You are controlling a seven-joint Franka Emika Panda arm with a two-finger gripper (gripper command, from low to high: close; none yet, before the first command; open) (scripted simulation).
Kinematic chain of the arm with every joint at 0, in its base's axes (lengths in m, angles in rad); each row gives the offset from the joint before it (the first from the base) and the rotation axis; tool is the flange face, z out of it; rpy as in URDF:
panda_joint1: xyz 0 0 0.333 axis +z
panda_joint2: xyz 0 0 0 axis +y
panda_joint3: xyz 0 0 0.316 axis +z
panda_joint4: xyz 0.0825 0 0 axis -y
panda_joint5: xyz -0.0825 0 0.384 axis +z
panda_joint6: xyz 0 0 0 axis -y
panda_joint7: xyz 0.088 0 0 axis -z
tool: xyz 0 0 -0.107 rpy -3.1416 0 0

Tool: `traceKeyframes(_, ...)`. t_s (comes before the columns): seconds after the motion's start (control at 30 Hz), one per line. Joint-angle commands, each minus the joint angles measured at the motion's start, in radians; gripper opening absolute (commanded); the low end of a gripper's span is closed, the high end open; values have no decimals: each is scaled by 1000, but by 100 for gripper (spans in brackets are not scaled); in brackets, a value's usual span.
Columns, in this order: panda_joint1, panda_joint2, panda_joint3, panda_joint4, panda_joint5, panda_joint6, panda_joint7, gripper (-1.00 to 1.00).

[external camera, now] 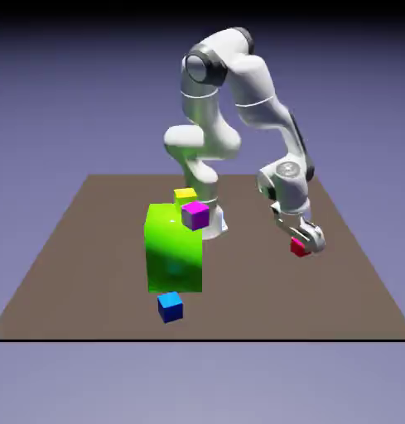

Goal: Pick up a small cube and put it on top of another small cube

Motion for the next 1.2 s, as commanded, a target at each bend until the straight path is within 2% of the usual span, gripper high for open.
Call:
traceKeyframes(0.0,-35,-18,36,-5,11,-17,-6,-100)
traceKeyframes(0.13,-38,-66,24,1,-48,-51,-52,-100)
traceKeyframes(0.8,-44,-660,-701,207,-457,-762,-672,-100)
traceKeyframes(1.17,-108,-955,-1099,274,-411,-1240,-937,-100)
